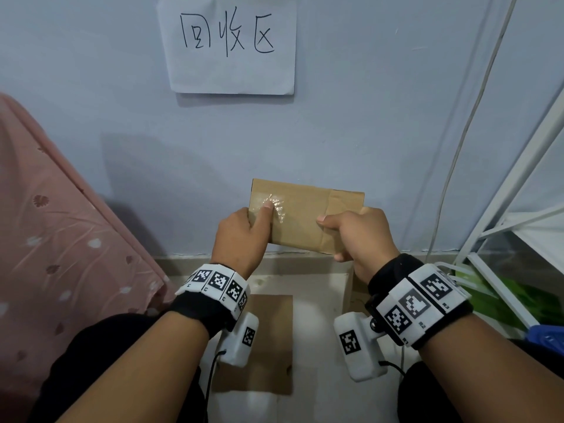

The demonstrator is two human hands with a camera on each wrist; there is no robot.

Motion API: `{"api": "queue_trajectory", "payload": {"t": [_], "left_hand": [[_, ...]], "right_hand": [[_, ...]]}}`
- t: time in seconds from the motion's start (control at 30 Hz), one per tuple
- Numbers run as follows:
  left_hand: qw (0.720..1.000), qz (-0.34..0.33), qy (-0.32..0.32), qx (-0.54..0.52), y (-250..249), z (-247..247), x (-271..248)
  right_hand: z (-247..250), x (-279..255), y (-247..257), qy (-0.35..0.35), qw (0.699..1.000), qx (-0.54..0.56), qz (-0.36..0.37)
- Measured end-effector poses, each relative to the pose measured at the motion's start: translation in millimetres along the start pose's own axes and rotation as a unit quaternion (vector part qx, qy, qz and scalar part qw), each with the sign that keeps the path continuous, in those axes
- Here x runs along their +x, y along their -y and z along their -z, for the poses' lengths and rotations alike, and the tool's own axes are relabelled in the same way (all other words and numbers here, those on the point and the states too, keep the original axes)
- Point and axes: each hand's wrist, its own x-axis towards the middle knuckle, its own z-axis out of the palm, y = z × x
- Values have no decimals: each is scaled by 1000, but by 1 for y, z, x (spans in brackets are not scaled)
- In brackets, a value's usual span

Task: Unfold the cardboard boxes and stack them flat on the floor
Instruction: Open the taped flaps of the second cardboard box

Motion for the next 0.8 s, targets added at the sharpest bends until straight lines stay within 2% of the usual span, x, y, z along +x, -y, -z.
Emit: {"api": "queue_trajectory", "payload": {"t": [0.4,0.57,0.8], "left_hand": [[999,19,42,-1,1,2,-1],[998,5,51,32,0,4,-2],[996,-16,31,81,-4,5,-4]], "right_hand": [[2,2,-3,-5,999,-31,13],[6,-3,-4,-5,994,-100,53],[9,-5,1,-3,990,-133,53]]}}
